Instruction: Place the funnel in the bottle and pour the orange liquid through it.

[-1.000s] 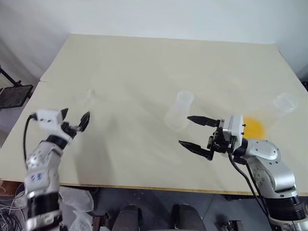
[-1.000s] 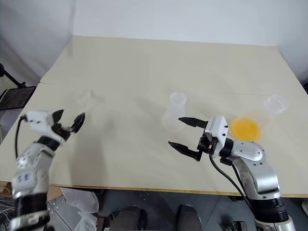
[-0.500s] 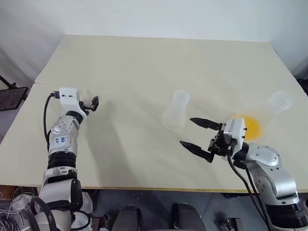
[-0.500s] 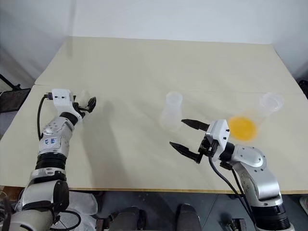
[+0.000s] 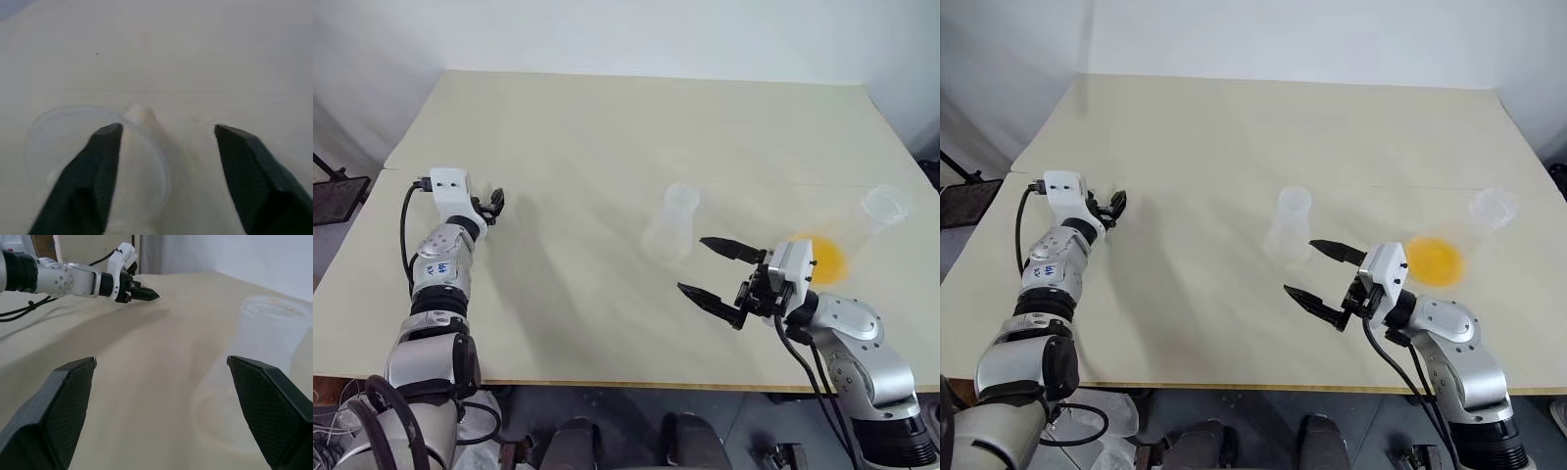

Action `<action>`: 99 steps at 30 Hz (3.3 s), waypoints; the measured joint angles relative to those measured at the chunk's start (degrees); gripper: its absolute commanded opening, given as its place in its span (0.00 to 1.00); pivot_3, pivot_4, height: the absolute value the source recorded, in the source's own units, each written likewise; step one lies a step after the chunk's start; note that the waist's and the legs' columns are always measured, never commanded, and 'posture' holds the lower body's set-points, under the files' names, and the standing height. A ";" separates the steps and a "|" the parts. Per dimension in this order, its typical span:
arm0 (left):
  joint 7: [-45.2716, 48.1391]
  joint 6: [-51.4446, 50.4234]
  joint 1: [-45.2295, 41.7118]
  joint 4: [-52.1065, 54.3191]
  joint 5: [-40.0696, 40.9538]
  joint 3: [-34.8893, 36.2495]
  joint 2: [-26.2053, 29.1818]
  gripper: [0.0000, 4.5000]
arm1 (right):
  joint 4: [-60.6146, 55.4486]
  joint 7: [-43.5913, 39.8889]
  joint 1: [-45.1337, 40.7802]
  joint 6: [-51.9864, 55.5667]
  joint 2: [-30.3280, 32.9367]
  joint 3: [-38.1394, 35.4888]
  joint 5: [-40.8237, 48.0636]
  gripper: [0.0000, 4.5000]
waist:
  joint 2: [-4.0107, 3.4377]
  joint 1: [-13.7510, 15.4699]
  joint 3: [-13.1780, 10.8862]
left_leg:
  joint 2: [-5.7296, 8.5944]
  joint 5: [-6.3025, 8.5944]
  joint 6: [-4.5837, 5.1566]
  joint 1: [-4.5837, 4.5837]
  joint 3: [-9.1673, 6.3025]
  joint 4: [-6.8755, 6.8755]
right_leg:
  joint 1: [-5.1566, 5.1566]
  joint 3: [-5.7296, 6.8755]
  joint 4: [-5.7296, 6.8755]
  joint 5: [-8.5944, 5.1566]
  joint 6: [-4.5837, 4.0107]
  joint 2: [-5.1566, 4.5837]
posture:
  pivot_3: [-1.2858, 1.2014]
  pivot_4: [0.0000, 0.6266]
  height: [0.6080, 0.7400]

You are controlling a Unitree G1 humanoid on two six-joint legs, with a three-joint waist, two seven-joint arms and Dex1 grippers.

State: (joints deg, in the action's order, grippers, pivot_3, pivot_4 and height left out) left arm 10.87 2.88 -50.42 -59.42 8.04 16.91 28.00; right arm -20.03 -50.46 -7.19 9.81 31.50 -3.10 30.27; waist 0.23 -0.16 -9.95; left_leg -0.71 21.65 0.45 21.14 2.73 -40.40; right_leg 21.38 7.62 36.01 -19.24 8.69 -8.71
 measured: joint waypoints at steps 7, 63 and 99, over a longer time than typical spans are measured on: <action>0.19 0.99 0.05 -0.29 0.15 0.11 0.00 0.01 | -0.01 0.21 0.71 -0.79 -0.23 0.00 -0.04 1.00 | 0.00 -0.02 0.00 | 0.00 0.00 0.00 0.01 0.01 0.00 | 0.01 -0.01 0.01 0.00 0.00 0.00 | 0.52 0.24 1.00; 69.27 18.92 -33.03 -3.80 -8.54 -26.12 -10.37 0.85 | -13.50 17.97 21.01 -10.02 -11.56 -10.72 -4.67 1.00 | 0.02 0.17 -0.01 | -0.04 0.00 0.01 0.01 0.31 0.14 | 0.14 -0.10 -0.08 0.00 0.00 0.02 | 0.52 0.24 1.00; 55.84 -14.97 19.90 52.83 15.94 -13.02 -2.79 1.00 | -4.31 21.35 22.72 -0.15 -0.89 -34.06 7.53 1.00 | -0.23 0.16 0.12 | -0.10 0.00 0.01 -0.62 0.18 0.24 | -0.15 -0.88 0.00 0.00 0.00 0.10 | 0.52 0.24 1.00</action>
State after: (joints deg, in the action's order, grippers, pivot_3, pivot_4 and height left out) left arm 66.72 -12.09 -30.52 -6.59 23.98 3.88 25.21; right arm -24.34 -29.11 15.54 9.66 30.61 -37.16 37.80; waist 0.00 -0.01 -9.83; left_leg -0.81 21.65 0.46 20.52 2.91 -40.15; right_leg 21.23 6.74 36.01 -19.24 8.69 -8.61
